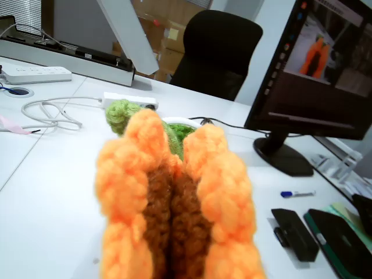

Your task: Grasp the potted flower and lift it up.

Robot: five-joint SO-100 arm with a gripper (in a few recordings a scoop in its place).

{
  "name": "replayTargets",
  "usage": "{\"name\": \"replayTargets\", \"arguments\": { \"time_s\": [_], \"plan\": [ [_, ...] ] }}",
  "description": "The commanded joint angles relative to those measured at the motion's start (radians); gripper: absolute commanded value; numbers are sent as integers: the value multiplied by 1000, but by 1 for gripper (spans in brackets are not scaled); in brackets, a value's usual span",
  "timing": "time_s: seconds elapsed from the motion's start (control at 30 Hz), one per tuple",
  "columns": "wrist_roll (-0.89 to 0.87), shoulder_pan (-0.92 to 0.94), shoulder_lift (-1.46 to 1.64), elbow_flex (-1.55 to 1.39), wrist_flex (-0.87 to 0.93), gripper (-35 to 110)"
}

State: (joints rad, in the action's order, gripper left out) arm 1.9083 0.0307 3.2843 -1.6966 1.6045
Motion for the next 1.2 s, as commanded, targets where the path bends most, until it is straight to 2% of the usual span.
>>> {"name": "replayTargets", "arguments": {
  "time_s": [0.0,1.17],
  "plan": [
    [-2,9,14,21,17,0],
    [11,9,14,23,11,0]
  ]
}}
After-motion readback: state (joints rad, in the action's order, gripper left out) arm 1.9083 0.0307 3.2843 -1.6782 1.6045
